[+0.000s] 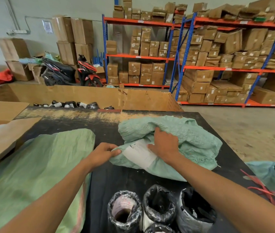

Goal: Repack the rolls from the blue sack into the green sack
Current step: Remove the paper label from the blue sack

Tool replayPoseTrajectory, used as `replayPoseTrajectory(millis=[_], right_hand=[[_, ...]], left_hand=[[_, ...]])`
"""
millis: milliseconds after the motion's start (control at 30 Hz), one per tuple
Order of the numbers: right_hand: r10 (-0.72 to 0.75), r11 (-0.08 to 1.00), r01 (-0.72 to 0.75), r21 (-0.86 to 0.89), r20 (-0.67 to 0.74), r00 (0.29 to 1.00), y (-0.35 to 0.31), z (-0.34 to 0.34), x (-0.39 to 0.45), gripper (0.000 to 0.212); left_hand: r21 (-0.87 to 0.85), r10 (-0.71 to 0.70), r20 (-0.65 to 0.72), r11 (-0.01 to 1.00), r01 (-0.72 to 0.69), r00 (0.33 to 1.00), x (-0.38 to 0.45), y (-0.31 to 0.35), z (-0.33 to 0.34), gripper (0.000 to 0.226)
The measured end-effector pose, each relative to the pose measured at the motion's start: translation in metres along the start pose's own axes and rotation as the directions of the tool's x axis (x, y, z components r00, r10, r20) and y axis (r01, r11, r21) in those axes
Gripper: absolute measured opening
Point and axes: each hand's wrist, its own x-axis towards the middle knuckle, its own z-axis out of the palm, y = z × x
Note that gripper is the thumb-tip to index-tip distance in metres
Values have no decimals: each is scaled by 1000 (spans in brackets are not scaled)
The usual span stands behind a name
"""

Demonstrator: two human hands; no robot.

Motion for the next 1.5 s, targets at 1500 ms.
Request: replayPoseTrajectory(millis=[1500], right_hand=[[-307,626,-86,775,347,886,-35,1,-42,11]], left_hand=[[101,130,46,986,-134,990,-19,-12,10,12]])
